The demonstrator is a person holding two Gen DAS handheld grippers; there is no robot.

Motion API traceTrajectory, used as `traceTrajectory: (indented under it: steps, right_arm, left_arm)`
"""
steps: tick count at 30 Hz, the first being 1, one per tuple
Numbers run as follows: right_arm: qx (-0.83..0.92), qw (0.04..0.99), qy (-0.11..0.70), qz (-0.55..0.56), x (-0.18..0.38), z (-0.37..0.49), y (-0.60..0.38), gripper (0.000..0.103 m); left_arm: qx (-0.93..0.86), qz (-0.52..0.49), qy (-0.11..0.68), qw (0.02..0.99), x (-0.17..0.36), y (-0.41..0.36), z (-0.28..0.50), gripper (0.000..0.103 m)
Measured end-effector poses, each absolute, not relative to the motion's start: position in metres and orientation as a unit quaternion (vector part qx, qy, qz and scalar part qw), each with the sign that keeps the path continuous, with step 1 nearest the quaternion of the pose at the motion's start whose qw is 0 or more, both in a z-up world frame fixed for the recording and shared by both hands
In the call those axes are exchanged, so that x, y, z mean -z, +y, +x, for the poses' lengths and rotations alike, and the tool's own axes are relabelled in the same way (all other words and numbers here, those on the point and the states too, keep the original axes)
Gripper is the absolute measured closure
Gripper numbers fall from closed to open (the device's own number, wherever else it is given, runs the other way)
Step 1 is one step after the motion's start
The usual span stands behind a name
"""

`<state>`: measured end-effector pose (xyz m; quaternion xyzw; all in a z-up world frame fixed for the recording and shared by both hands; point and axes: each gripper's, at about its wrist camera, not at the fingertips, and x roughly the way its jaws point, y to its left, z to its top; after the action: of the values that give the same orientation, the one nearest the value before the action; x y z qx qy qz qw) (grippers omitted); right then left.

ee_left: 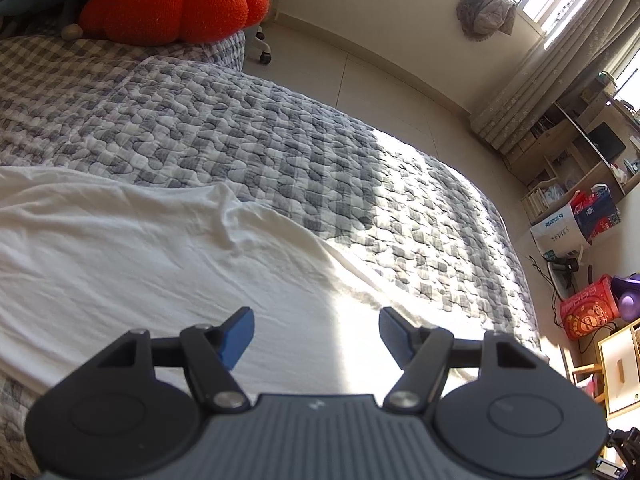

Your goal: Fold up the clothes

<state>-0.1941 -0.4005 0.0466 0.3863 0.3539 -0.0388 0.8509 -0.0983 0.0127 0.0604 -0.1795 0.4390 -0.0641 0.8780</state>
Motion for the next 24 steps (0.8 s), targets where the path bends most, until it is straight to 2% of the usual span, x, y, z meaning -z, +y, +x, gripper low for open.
traceTrajectory:
  steps: [1,4,12,17,24]
  right_arm:
    - [0.035,0.848,0.351,0.395,-0.043,-0.199,-0.400,0.048]
    - [0.026,0.847,0.330,0.416,-0.032,-0.212,-0.396,0.048]
    - [0.035,0.824,0.346,0.448,-0.010,-0.203,-0.383,0.048]
    - [0.050,0.801,0.328,0.498,-0.004,-0.201,-0.400,0.048]
    - [0.095,0.789,0.299,0.529,-0.003,-0.202,-0.404,0.047]
  left_arm:
    - [0.068,-0.172,0.434,0.882,-0.061,0.012,-0.101,0.047]
    - [0.074,-0.158,0.421,0.890,-0.062,0.017,-0.107,0.051]
    - [0.037,-0.133,0.411,0.901,-0.047,0.056,-0.110,0.051]
    - [0.025,-0.139,0.417,0.898,-0.040,0.083,-0.107,0.051]
    - [0.058,-0.121,0.423,0.896,-0.039,0.070,-0.104,0.048]
